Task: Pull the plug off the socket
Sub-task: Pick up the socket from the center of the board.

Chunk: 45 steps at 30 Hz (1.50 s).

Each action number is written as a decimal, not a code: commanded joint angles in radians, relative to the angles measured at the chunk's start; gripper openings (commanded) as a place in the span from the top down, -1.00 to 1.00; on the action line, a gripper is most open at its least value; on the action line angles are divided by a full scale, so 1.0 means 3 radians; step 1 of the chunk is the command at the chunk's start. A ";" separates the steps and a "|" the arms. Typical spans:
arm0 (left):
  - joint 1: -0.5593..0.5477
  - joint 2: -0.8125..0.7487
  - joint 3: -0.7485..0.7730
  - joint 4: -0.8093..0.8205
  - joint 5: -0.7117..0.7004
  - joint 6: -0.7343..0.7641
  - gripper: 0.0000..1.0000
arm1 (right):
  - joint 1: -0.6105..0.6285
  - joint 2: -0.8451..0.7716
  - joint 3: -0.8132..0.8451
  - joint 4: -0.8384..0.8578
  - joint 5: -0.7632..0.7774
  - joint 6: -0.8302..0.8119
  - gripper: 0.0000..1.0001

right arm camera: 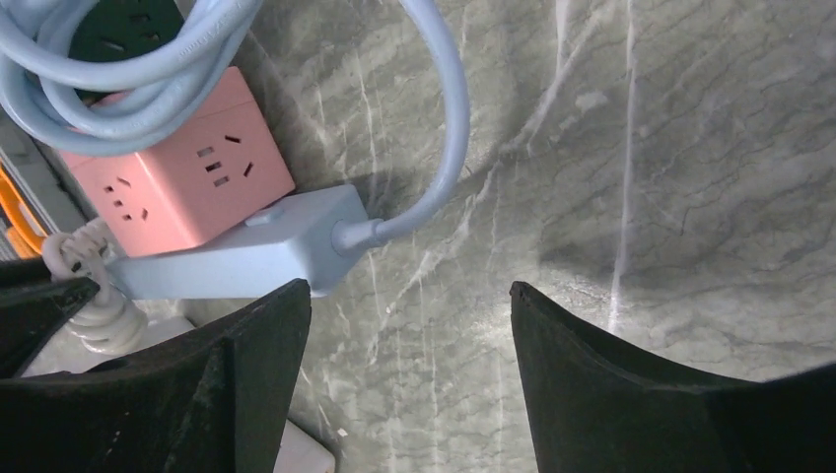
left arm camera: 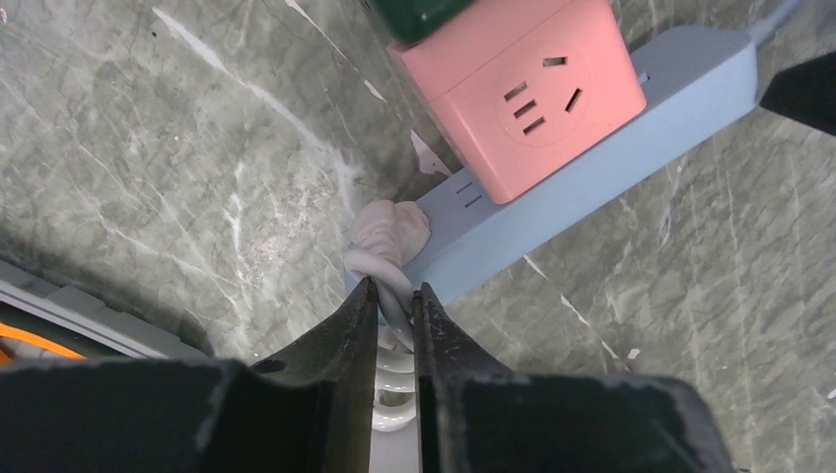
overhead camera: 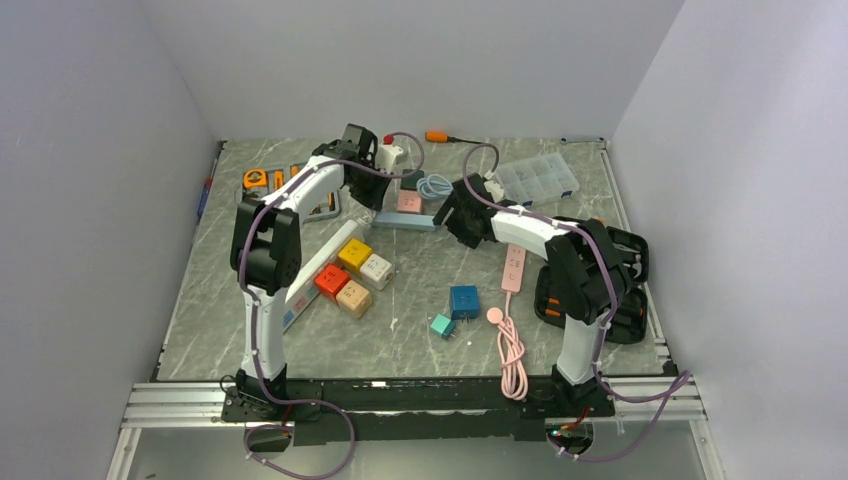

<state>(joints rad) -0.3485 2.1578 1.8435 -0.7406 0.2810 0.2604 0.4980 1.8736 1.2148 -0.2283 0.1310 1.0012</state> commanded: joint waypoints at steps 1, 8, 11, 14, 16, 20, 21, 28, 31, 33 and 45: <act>-0.0103 -0.0199 -0.0340 -0.0132 -0.0030 0.0220 0.68 | -0.0012 -0.0039 -0.0040 0.0256 0.0016 0.0365 -0.52; -0.0339 -0.0550 -0.0910 0.0163 -0.0160 0.0226 0.78 | 0.0016 -0.0067 -0.0141 0.0520 0.0071 0.0838 -0.61; -0.0364 -0.0626 -0.0994 0.0188 -0.0153 0.0115 0.79 | 0.0074 0.0039 -0.0044 0.0390 0.0149 0.1042 -0.63; -0.0367 -0.0690 -0.1063 0.0202 -0.0139 0.0046 0.81 | 0.0103 0.0095 -0.0089 0.0497 0.0191 0.1218 -0.63; -0.0366 -0.0738 -0.1126 0.0227 -0.0132 -0.0005 0.83 | 0.0120 0.0142 -0.0068 0.0544 0.0198 0.1268 -0.61; -0.0365 -0.0796 -0.1209 0.0250 -0.0059 -0.0096 0.84 | 0.0152 0.0310 0.0107 0.0364 0.0192 0.1333 -0.50; -0.0364 -0.0800 -0.1210 0.0240 -0.0042 -0.0115 0.85 | 0.0162 0.0344 0.0117 0.0351 0.0179 0.1356 -0.47; -0.0371 -0.0833 -0.1193 0.0204 -0.0001 -0.0200 0.82 | 0.0206 0.0539 0.0276 0.0128 0.0258 0.1487 -0.31; -0.0372 -0.0876 -0.1190 0.0183 -0.0020 -0.0201 0.80 | 0.0206 0.0617 0.0448 -0.0061 0.0227 0.1526 -0.33; -0.0369 -0.0916 -0.1206 0.0174 -0.0017 -0.0208 0.79 | 0.0209 0.0676 0.0585 -0.0215 0.0169 0.1471 -0.47; -0.0355 -0.1084 -0.1347 0.0229 -0.0182 -0.0204 0.82 | 0.0205 0.0382 0.0308 -0.0650 -0.0212 0.1303 -0.86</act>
<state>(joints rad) -0.4458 1.8801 1.4437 -0.6060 0.2066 0.2184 0.5453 2.0228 1.3617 -0.2756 0.1425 1.4105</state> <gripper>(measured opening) 0.181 0.926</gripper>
